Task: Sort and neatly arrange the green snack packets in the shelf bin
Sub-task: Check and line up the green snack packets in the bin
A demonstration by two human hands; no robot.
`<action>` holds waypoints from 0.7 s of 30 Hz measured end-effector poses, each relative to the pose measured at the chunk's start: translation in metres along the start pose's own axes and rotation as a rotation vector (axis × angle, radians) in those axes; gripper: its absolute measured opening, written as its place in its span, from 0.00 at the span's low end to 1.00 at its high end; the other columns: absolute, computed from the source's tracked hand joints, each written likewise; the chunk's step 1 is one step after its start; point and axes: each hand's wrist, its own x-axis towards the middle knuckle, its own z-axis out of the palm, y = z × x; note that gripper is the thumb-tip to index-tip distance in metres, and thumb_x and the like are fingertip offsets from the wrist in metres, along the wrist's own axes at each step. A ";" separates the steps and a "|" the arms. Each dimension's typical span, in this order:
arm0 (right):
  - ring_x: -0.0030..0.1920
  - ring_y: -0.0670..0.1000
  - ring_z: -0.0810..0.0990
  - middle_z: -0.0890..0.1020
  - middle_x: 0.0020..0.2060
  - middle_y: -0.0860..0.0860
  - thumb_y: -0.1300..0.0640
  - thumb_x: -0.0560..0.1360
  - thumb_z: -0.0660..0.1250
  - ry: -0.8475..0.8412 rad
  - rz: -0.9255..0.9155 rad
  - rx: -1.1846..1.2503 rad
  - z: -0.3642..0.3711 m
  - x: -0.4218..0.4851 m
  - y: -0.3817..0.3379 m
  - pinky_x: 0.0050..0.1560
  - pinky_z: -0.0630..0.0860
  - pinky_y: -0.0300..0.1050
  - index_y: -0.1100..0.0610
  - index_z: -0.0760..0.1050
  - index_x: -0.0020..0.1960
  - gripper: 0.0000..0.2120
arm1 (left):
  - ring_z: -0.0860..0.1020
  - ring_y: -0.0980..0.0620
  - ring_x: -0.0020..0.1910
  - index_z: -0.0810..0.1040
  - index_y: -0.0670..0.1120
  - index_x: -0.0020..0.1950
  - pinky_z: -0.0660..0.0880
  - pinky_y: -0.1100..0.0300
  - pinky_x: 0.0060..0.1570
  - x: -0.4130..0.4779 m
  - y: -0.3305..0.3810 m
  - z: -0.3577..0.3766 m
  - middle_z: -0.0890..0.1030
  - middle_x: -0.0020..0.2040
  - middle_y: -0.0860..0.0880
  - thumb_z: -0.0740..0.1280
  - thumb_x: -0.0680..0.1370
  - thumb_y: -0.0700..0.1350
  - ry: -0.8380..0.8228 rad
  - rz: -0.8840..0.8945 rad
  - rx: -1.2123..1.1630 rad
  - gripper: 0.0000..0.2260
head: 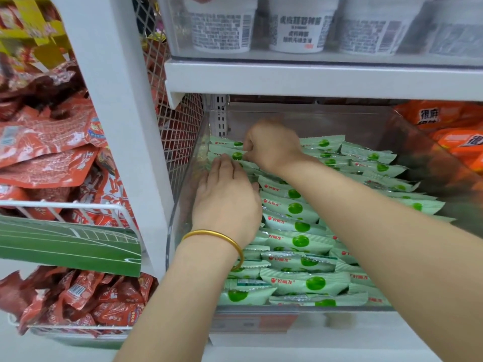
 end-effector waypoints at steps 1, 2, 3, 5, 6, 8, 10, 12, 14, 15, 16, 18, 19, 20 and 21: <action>0.57 0.55 0.75 0.80 0.53 0.51 0.56 0.74 0.68 0.020 0.000 0.020 0.001 -0.001 0.000 0.53 0.73 0.45 0.53 0.79 0.50 0.05 | 0.50 0.47 0.76 0.53 0.39 0.76 0.49 0.54 0.72 0.000 0.000 0.000 0.51 0.77 0.42 0.50 0.82 0.50 0.002 0.000 -0.004 0.25; 0.56 0.54 0.76 0.81 0.52 0.50 0.56 0.74 0.68 0.036 0.011 0.065 0.000 -0.002 0.001 0.52 0.72 0.44 0.52 0.79 0.47 0.03 | 0.50 0.47 0.76 0.53 0.39 0.75 0.49 0.54 0.72 0.000 -0.001 0.000 0.51 0.77 0.42 0.50 0.82 0.50 0.004 -0.003 -0.012 0.25; 0.55 0.53 0.77 0.81 0.51 0.49 0.55 0.74 0.68 0.052 0.032 0.129 -0.001 -0.003 0.002 0.51 0.72 0.43 0.50 0.78 0.46 0.02 | 0.50 0.47 0.76 0.53 0.39 0.75 0.48 0.55 0.72 0.000 0.000 0.000 0.51 0.77 0.42 0.50 0.82 0.49 0.006 -0.007 -0.019 0.25; 0.52 0.52 0.78 0.81 0.49 0.49 0.54 0.74 0.68 0.075 0.068 0.278 -0.008 -0.005 0.002 0.51 0.74 0.44 0.50 0.77 0.46 0.01 | 0.50 0.46 0.76 0.53 0.39 0.75 0.48 0.55 0.73 -0.001 0.001 0.000 0.51 0.77 0.41 0.51 0.82 0.49 0.022 -0.023 -0.048 0.25; 0.51 0.52 0.78 0.81 0.48 0.49 0.55 0.74 0.68 0.082 0.075 0.350 -0.012 -0.005 0.003 0.52 0.75 0.46 0.51 0.77 0.45 0.01 | 0.50 0.46 0.76 0.53 0.38 0.75 0.49 0.55 0.72 -0.001 0.001 -0.001 0.51 0.77 0.41 0.52 0.82 0.48 0.046 -0.035 -0.081 0.25; 0.48 0.51 0.79 0.81 0.45 0.49 0.55 0.74 0.69 0.097 0.075 0.479 -0.022 -0.009 0.002 0.52 0.76 0.46 0.53 0.78 0.45 0.02 | 0.51 0.44 0.75 0.52 0.37 0.75 0.50 0.56 0.72 -0.003 0.003 -0.003 0.51 0.76 0.40 0.55 0.81 0.46 0.136 -0.059 -0.201 0.26; 0.47 0.49 0.79 0.80 0.42 0.47 0.56 0.74 0.69 0.142 0.097 0.608 -0.033 -0.017 0.002 0.51 0.75 0.43 0.54 0.78 0.44 0.02 | 0.51 0.44 0.75 0.52 0.36 0.75 0.49 0.59 0.72 -0.004 0.004 -0.007 0.51 0.76 0.38 0.58 0.80 0.44 0.255 -0.069 -0.364 0.27; 0.46 0.49 0.79 0.79 0.39 0.46 0.57 0.74 0.69 0.204 0.186 0.833 -0.043 -0.030 0.005 0.52 0.76 0.43 0.52 0.75 0.40 0.05 | 0.51 0.43 0.75 0.53 0.35 0.74 0.46 0.62 0.71 -0.006 0.005 -0.012 0.52 0.75 0.36 0.61 0.79 0.44 0.358 -0.049 -0.500 0.28; 0.45 0.51 0.81 0.79 0.39 0.45 0.59 0.74 0.69 0.232 0.276 1.113 -0.053 -0.047 0.011 0.51 0.79 0.44 0.50 0.73 0.39 0.08 | 0.54 0.42 0.74 0.57 0.35 0.74 0.48 0.61 0.72 -0.010 0.005 -0.017 0.57 0.73 0.35 0.63 0.78 0.44 0.434 -0.014 -0.585 0.28; 0.42 0.51 0.82 0.80 0.39 0.46 0.60 0.75 0.68 0.227 0.304 1.231 -0.058 -0.057 0.015 0.47 0.81 0.43 0.51 0.73 0.40 0.08 | 0.57 0.42 0.73 0.58 0.36 0.73 0.51 0.59 0.72 -0.013 0.005 -0.019 0.60 0.72 0.36 0.63 0.78 0.44 0.466 0.019 -0.609 0.27; 0.38 0.50 0.82 0.81 0.38 0.48 0.62 0.75 0.67 0.211 0.328 1.333 -0.062 -0.069 0.019 0.42 0.81 0.42 0.53 0.74 0.42 0.06 | 0.59 0.44 0.71 0.59 0.37 0.73 0.54 0.60 0.70 -0.016 0.005 -0.022 0.62 0.71 0.38 0.63 0.78 0.45 0.493 0.060 -0.627 0.26; 0.32 0.49 0.81 0.82 0.33 0.50 0.63 0.76 0.65 0.143 0.375 1.479 -0.070 -0.093 0.027 0.36 0.81 0.42 0.56 0.74 0.42 0.05 | 0.62 0.51 0.69 0.60 0.42 0.73 0.57 0.64 0.68 -0.024 0.006 -0.027 0.65 0.70 0.47 0.61 0.78 0.47 0.502 0.138 -0.672 0.26; 0.30 0.48 0.80 0.82 0.30 0.50 0.63 0.76 0.65 0.099 0.382 1.503 -0.073 -0.104 0.031 0.35 0.81 0.43 0.56 0.74 0.41 0.06 | 0.64 0.55 0.69 0.60 0.45 0.74 0.58 0.64 0.68 -0.029 0.007 -0.028 0.66 0.69 0.51 0.60 0.77 0.49 0.474 0.169 -0.713 0.25; 0.30 0.48 0.80 0.82 0.29 0.49 0.62 0.77 0.64 0.060 0.379 1.503 -0.074 -0.116 0.036 0.34 0.80 0.42 0.56 0.74 0.41 0.06 | 0.65 0.58 0.68 0.61 0.49 0.74 0.60 0.61 0.69 -0.035 0.010 -0.030 0.67 0.69 0.55 0.59 0.77 0.50 0.422 0.201 -0.770 0.25; 0.29 0.47 0.79 0.81 0.29 0.49 0.62 0.77 0.64 0.028 0.370 1.497 -0.076 -0.127 0.041 0.33 0.80 0.41 0.56 0.74 0.41 0.06 | 0.66 0.61 0.68 0.61 0.53 0.73 0.62 0.59 0.69 -0.042 0.014 -0.032 0.68 0.69 0.58 0.59 0.77 0.51 0.355 0.232 -0.829 0.24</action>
